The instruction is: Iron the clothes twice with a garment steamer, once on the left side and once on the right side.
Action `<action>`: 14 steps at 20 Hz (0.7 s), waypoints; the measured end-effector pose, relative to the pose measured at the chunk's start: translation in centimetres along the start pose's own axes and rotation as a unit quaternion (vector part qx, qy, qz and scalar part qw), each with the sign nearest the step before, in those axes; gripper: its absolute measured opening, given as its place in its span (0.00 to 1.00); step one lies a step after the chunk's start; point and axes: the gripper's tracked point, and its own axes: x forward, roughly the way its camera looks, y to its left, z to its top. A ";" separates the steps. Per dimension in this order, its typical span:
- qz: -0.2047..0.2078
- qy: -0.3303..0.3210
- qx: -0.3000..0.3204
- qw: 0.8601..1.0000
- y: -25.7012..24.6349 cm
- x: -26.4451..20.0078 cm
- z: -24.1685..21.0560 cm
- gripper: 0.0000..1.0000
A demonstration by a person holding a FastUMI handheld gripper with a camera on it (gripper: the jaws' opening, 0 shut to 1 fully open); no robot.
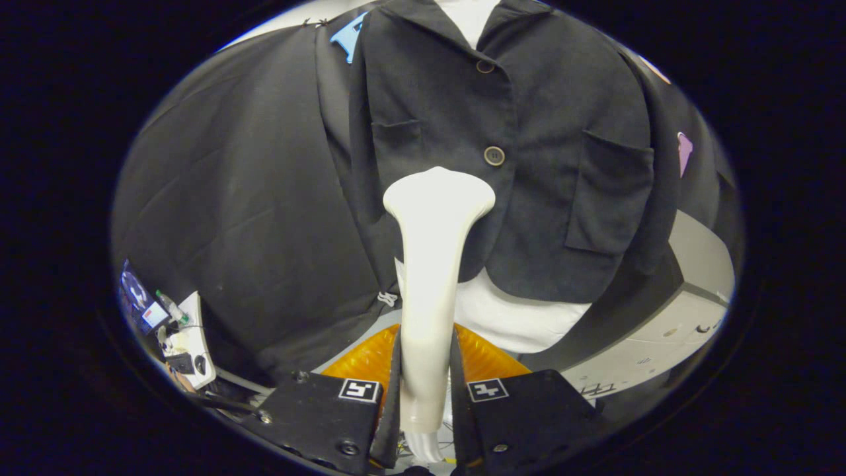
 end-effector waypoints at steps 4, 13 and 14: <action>-0.010 -0.004 0.016 1.000 -1.4 -1.7 -1.2 0.35; -0.035 -0.002 0.057 0.998 -7.4 -6.7 -7.5 0.35; -0.040 -0.001 0.061 0.997 -8.6 -7.5 -8.4 0.35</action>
